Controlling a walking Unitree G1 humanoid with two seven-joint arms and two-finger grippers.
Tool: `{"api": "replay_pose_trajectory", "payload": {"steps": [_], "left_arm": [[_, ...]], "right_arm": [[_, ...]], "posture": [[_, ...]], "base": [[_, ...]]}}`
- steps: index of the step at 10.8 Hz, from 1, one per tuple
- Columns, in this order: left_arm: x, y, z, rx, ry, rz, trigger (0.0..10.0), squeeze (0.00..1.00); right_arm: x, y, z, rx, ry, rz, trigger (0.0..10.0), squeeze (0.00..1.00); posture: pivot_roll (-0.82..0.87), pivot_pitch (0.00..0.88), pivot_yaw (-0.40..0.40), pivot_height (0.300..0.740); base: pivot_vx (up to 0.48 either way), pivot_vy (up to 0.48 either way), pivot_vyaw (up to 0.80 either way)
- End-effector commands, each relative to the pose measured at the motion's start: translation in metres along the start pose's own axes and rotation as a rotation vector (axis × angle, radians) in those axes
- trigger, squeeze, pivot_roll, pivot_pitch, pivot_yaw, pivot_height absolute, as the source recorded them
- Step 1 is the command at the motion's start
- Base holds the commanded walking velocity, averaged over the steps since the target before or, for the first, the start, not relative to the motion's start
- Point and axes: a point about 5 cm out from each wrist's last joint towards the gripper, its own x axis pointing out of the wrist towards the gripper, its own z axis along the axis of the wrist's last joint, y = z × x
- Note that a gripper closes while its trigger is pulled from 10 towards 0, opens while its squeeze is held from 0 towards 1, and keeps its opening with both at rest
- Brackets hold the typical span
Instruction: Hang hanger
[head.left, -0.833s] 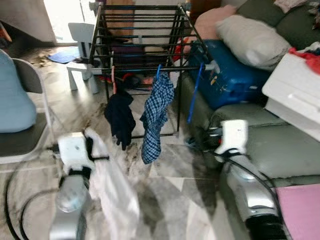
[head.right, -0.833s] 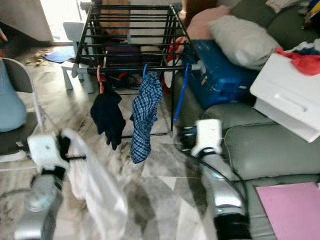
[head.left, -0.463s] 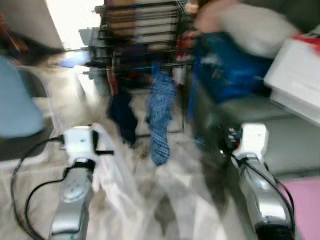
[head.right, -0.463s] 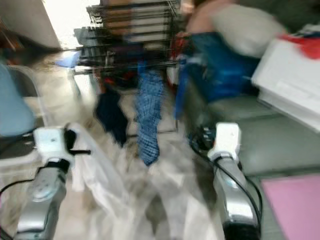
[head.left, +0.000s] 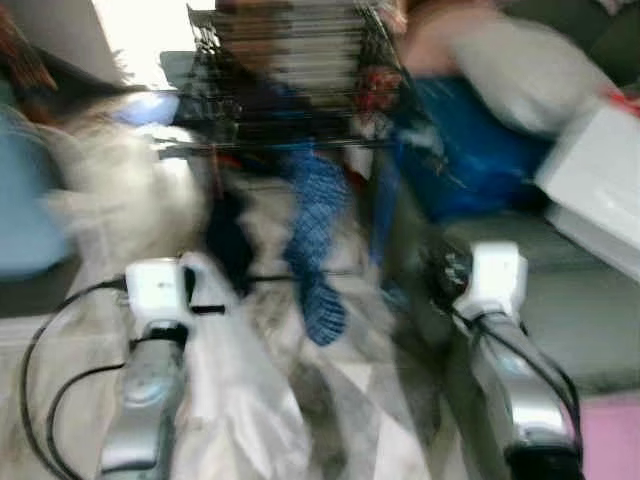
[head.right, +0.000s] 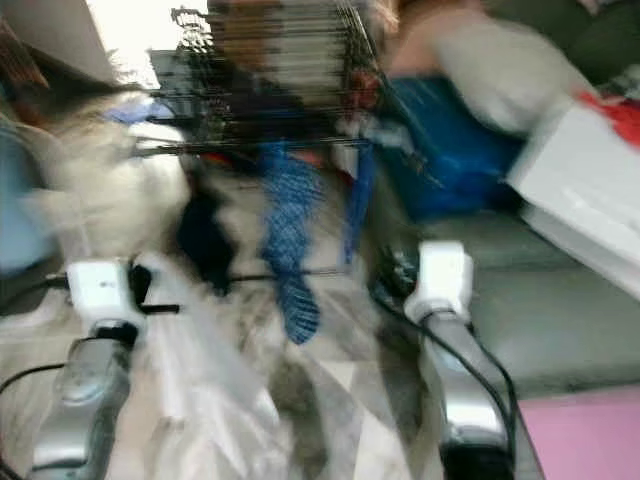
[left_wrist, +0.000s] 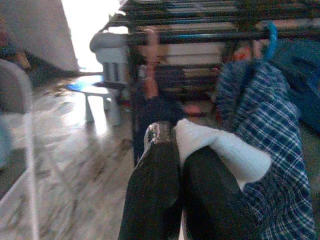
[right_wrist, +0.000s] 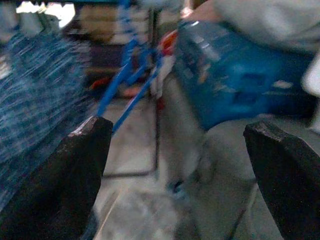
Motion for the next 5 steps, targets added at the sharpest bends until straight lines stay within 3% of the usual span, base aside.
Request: {"api": "replay_pose_trajectory", "payload": {"steps": [1,2,5], "left_arm": [[0.0020,-0.0053,0.0076,-0.014,-0.033,-0.015,10.0,0.00],[0.0021,-0.0053,0.0063,-0.013,-0.021,-0.013,10.0,0.00],[-0.0003,-0.0099,0.0020,-0.034,0.013,-0.020,10.0,0.00]], "right_arm": [[-0.0033,-0.0076,-0.0033,-0.009,0.021,-0.022,10.0,0.00],[-0.0044,-0.0068,-0.0036,-0.010,0.023,-0.020,10.0,0.00],[-0.0075,-0.0054,-0.0061,-0.012,0.036,-0.012,10.0,0.00]], "posture": [[-0.08,0.000,0.011,0.740],[-0.09,0.000,0.012,0.740],[-0.09,0.000,0.011,0.740]], "base": [[0.345,0.334,0.00],[0.255,0.405,0.00],[0.000,0.459,0.00]]}}
